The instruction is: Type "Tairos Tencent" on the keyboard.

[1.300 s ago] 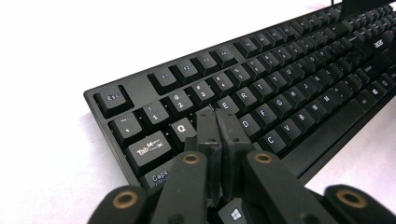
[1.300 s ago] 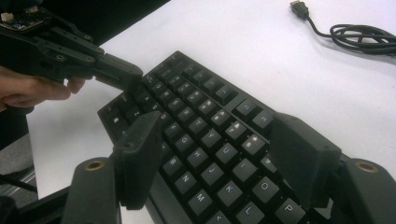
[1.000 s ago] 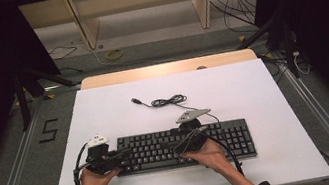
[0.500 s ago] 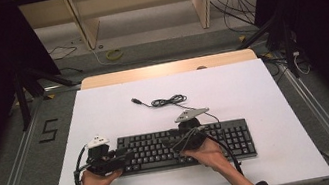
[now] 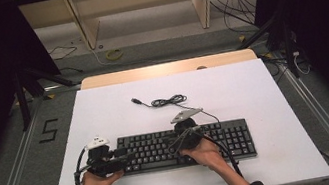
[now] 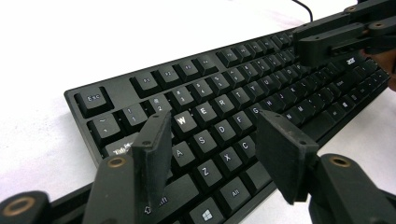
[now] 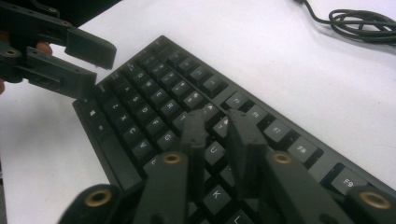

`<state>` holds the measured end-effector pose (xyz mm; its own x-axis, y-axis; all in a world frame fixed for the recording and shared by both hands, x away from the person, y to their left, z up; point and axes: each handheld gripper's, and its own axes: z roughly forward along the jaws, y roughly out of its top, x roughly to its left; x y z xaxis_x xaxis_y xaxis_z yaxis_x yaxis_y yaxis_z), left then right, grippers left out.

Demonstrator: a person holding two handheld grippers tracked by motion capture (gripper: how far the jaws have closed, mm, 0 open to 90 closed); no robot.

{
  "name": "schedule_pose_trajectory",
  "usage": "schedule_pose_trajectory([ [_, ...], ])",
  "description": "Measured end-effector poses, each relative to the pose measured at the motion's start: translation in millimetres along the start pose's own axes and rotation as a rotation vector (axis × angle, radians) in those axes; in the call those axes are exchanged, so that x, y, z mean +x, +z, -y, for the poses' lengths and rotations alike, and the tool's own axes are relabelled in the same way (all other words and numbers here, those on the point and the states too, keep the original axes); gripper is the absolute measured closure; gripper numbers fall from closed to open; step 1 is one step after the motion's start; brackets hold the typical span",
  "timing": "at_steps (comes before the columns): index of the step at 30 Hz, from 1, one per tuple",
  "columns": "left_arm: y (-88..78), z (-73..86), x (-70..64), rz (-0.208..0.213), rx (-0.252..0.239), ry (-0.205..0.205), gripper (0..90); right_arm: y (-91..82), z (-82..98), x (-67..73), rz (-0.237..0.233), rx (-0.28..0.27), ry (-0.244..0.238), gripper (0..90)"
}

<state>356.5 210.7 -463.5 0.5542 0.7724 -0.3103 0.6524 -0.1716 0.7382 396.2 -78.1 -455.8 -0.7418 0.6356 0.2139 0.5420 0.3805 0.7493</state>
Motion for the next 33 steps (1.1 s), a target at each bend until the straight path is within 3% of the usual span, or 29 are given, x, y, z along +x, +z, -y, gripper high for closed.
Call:
schedule_pose_trajectory([
  [12, -1.7, 1.2, -1.1, 0.005, -0.015, 0.000, 39.6, 11.7, -2.0, 0.7, 0.021, 0.043, -0.026, 89.4],
  [33, -2.7, 2.0, -0.2, 0.008, -0.024, -0.006, 37.8, 17.3, 2.7, -0.2, 0.069, 0.103, -0.049, 90.0],
])
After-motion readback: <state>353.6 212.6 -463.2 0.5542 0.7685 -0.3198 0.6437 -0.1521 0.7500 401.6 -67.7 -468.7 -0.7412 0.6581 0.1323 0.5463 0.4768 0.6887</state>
